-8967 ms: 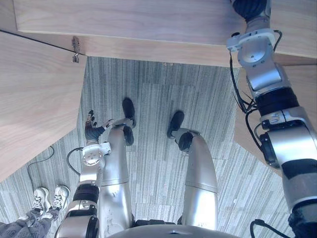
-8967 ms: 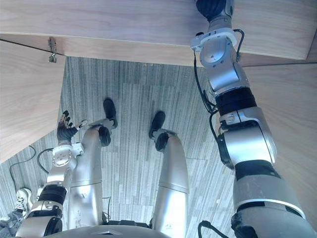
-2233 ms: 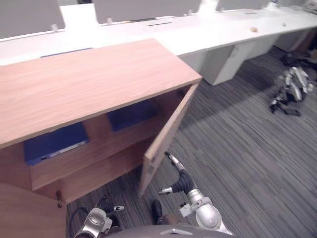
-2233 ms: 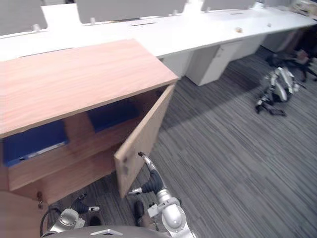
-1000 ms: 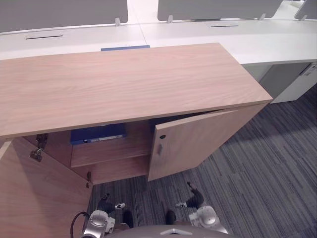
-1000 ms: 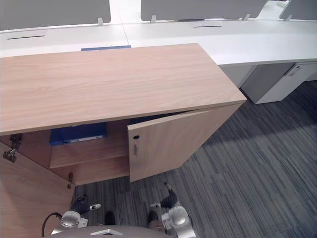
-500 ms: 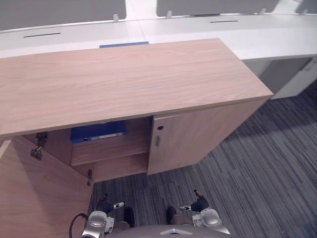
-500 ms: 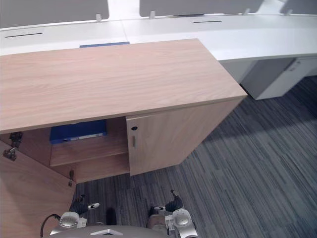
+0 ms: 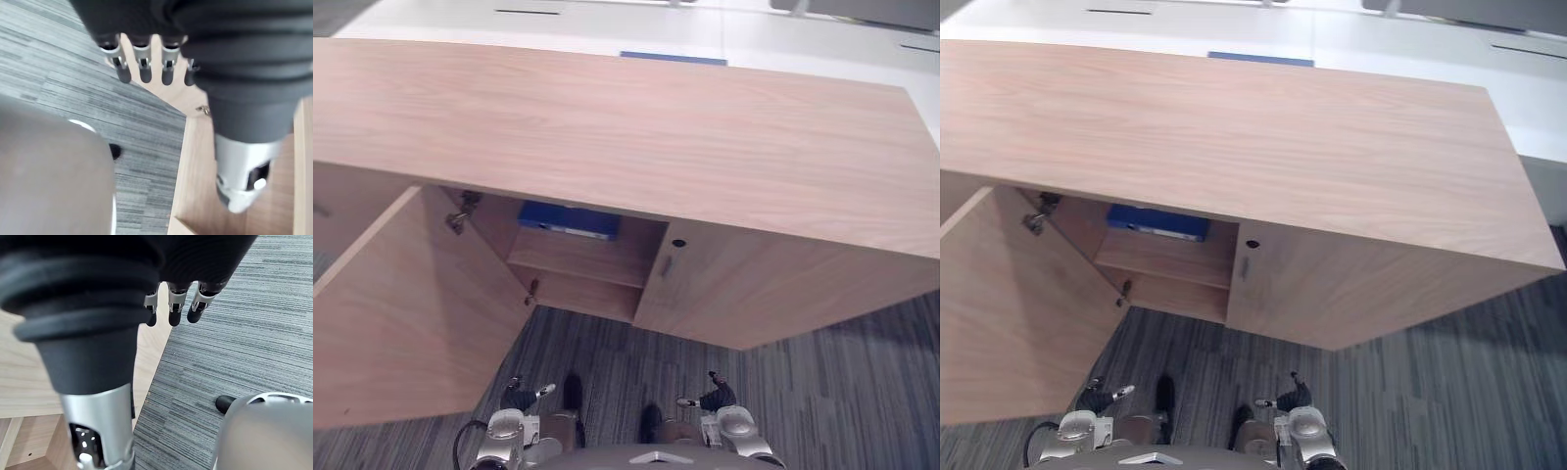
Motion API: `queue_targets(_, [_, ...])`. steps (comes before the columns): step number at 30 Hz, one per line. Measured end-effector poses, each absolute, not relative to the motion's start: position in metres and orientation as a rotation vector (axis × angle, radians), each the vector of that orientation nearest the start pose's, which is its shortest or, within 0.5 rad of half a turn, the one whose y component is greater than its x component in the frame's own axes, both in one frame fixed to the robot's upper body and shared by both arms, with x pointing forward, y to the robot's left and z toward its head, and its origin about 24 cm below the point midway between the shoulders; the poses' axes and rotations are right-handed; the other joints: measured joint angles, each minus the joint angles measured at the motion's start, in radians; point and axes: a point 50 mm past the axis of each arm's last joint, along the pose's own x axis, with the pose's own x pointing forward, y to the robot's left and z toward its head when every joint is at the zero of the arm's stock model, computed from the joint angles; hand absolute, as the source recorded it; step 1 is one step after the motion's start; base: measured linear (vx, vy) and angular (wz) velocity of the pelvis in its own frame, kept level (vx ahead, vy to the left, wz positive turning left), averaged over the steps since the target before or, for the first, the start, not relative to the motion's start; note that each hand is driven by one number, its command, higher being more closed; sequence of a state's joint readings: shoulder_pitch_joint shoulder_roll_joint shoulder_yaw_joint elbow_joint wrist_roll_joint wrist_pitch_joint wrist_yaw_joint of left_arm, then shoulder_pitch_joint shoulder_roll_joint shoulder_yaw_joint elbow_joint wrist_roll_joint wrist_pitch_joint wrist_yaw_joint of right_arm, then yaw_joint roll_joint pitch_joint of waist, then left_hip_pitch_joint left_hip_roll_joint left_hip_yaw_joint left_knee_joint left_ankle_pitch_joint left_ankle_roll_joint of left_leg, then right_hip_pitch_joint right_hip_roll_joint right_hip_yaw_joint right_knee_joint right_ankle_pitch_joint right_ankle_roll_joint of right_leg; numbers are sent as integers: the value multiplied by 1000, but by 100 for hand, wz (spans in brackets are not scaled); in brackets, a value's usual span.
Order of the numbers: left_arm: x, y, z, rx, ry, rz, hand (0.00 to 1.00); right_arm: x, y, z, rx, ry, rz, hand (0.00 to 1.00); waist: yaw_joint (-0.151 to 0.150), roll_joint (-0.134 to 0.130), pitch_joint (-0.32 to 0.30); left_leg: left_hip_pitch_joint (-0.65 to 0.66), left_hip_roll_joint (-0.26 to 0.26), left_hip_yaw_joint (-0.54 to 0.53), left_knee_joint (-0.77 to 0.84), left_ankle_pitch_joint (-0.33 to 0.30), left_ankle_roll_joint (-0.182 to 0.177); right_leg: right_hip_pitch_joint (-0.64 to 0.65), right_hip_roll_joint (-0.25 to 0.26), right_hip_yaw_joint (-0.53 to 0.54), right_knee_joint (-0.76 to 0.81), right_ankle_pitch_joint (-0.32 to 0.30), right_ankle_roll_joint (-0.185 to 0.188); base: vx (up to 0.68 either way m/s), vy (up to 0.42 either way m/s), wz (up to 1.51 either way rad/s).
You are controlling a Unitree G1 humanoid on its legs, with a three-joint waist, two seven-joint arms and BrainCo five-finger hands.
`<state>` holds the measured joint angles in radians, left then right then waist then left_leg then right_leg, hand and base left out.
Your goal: Walk over to the cabinet, pick up the folder, carry it to the office cabinet, place the folder inside the office cabinet, then close the office cabinet door
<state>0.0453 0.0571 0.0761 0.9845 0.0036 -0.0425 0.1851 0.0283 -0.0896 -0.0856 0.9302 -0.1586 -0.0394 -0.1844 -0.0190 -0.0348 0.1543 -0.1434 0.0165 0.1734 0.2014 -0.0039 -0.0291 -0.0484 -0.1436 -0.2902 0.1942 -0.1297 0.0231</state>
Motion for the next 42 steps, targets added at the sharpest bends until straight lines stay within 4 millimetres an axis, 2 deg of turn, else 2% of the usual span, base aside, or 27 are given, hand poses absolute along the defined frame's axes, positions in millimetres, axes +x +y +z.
queue_targets(1, [120,193,-151,107,993,285,0,140,-210,-138,-265,909,-245,0,-8,13,-5,54,2,22,5,-50,-14,13,-10,-23,-8,5,9,-87,76,60])
queue_targets(3, [111,192,-154,95,1019,299,0,136,-214,-139,-259,918,-268,0,-13,54,-20,130,12,3,-147,-59,-5,12,14,-36,-22,15,27,-65,119,47])
queue_targets(4, [108,197,-154,87,1027,326,0,136,-212,-140,-239,928,-279,0,-8,53,-20,157,0,-9,-219,-11,16,17,14,-33,-44,40,33,-59,127,19])
queue_targets(5, [106,202,-154,85,1030,349,0,135,-207,-142,-229,936,-269,0,2,40,-21,162,-7,-13,-245,8,28,22,19,-30,-77,63,40,-65,126,14])
queue_targets(7, [104,210,-154,89,1032,376,0,133,-203,-144,-214,950,-265,0,11,26,-24,162,-21,-36,-254,21,37,38,22,-30,-107,83,47,-57,70,20])
queue_targets(9, [98,214,-154,90,1043,396,0,133,-203,-144,-213,951,-268,0,7,25,-25,180,-32,-48,-261,26,44,62,17,-29,-116,85,48,-57,62,20])
queue_targets(12, [86,229,-154,8,1051,550,0,135,-204,-143,-214,946,-270,0,7,26,-30,197,-42,-63,-285,31,42,86,12,-33,-122,81,52,-67,44,14])
queue_targets(17, [76,274,-139,-179,936,935,0,134,-210,-143,-214,956,-306,0,11,26,-43,197,-42,-78,-286,39,47,88,18,-33,-135,83,49,1,5,9])
queue_targets(18, [76,292,-130,-205,868,1023,0,133,-211,-143,-218,957,-311,0,10,25,-44,197,-42,-89,-286,44,51,99,22,-43,-141,86,47,46,-21,19])
queue_targets(21, [87,332,-101,-213,664,1151,0,135,-217,-141,-234,951,-321,0,23,21,-47,209,-40,-94,-286,46,50,120,31,-48,-156,96,49,25,-15,8])
queue_targets(23, [93,343,-89,-195,599,1162,0,136,-219,-140,-241,947,-326,0,26,21,-48,213,-39,-94,-286,46,50,124,34,-47,-157,97,49,0,0,0])
queue_targets(26, [110,362,-62,-164,437,1170,0,139,-219,-139,-253,936,-329,0,35,22,-49,213,-34,-95,-287,47,49,125,40,-46,-159,101,42,0,0,0])
queue_targets(29, [124,367,-46,-151,341,1154,0,137,-219,-140,-255,940,-328,0,42,21,-49,220,-33,-96,-287,48,48,135,42,-46,-166,103,39,-11,-3,0])
queue_targets(33, [132,370,-34,-138,277,1141,0,136,-220,-140,-280,942,-305,0,45,21,-49,225,-31,-97,-288,48,48,149,44,-46,-168,97,31,-42,-9,0])
queue_targets(37, [145,377,-12,-79,192,1094,0,135,-221,-140,-284,944,-304,0,50,20,-49,228,-27,-95,-288,44,41,151,48,-40,-169,95,29,-9,-3,0])
queue_targets(42, [160,370,1,-1,150,994,0,131,-223,-141,-288,953,-305,0,50,19,-50,229,-25,-92,-288,42,39,151,53,-21,-173,95,29,-2,-2,-1])
